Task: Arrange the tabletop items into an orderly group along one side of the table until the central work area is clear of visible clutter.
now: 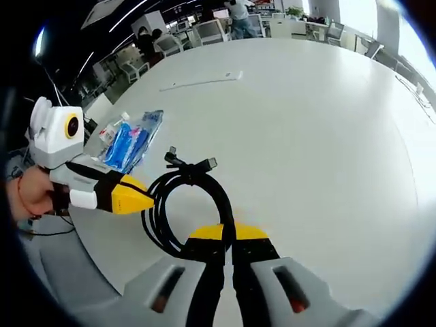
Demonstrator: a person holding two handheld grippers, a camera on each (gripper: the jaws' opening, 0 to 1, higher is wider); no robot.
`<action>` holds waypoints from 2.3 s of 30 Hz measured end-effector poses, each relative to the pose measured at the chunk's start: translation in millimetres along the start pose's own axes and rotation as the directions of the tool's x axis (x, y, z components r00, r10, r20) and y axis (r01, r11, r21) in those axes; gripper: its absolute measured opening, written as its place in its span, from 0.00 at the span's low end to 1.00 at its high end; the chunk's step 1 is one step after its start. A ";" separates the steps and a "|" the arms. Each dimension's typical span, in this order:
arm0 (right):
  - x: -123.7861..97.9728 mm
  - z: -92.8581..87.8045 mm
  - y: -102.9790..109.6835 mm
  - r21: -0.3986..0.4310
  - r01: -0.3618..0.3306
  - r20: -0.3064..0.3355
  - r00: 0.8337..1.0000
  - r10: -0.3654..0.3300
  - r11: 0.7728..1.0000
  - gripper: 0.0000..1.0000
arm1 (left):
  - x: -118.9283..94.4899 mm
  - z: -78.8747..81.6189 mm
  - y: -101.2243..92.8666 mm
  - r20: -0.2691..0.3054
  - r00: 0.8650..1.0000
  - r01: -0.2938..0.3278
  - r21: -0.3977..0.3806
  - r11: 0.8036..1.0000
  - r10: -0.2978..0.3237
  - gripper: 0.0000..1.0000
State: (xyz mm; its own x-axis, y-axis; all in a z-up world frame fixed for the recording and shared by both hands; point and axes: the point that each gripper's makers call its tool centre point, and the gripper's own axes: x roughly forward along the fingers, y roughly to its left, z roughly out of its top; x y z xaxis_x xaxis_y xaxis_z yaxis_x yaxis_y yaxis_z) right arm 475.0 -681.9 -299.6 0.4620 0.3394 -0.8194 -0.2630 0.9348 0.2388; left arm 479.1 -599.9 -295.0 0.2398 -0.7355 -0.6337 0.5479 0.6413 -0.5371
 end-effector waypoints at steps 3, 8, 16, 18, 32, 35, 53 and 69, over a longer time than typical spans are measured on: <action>3.0 -2.5 0.0 -0.001 0.000 -0.009 1.000 0.000 1.000 0.00 | 4.9 -3.3 2.6 -0.011 1.000 -0.007 -0.008 1.000 0.007 0.00; 11.7 -10.7 -3.1 0.000 -0.001 -0.032 0.999 0.001 1.000 0.00 | 13.3 -10.3 8.3 -0.031 0.999 -0.013 -0.030 0.999 0.012 0.00; 20.2 -14.8 -11.0 0.011 -0.005 -0.044 0.999 0.006 1.000 0.00 | 20.8 -13.3 12.9 -0.041 0.999 -0.019 -0.056 0.998 0.016 0.00; 22.9 -14.6 -13.7 0.013 -0.006 -0.044 0.999 0.007 1.000 0.00 | 21.7 -13.3 15.3 -0.041 0.999 -0.022 -0.070 0.997 0.019 0.00; 27.7 -16.1 -17.8 0.023 0.003 -0.041 0.999 -0.002 1.000 0.00 | 27.8 -16.7 23.2 -0.038 0.999 -0.030 -0.119 0.992 0.025 0.01; 27.5 -15.5 -17.5 0.031 -0.003 -0.032 0.999 0.004 1.000 0.01 | 28.0 -16.9 23.7 -0.035 0.999 -0.029 -0.122 0.992 0.025 0.01; 22.3 -11.1 -19.0 0.000 0.029 0.010 1.000 -0.029 1.000 0.10 | 22.4 -15.8 26.2 -0.021 0.999 -0.031 -0.071 0.997 0.029 0.13; 8.1 -0.9 -6.7 -0.017 0.029 0.059 0.998 -0.028 0.999 0.21 | 7.4 -7.9 15.1 0.001 1.000 0.000 -0.009 1.000 0.000 0.33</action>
State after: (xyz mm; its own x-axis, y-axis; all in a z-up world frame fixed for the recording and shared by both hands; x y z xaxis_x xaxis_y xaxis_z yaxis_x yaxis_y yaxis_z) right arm 479.7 -685.6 -308.3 0.5182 0.3188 -0.7937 -0.2640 0.9423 0.2061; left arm 482.9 -594.0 -312.2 0.2404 -0.7360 -0.6329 0.5410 0.6429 -0.5421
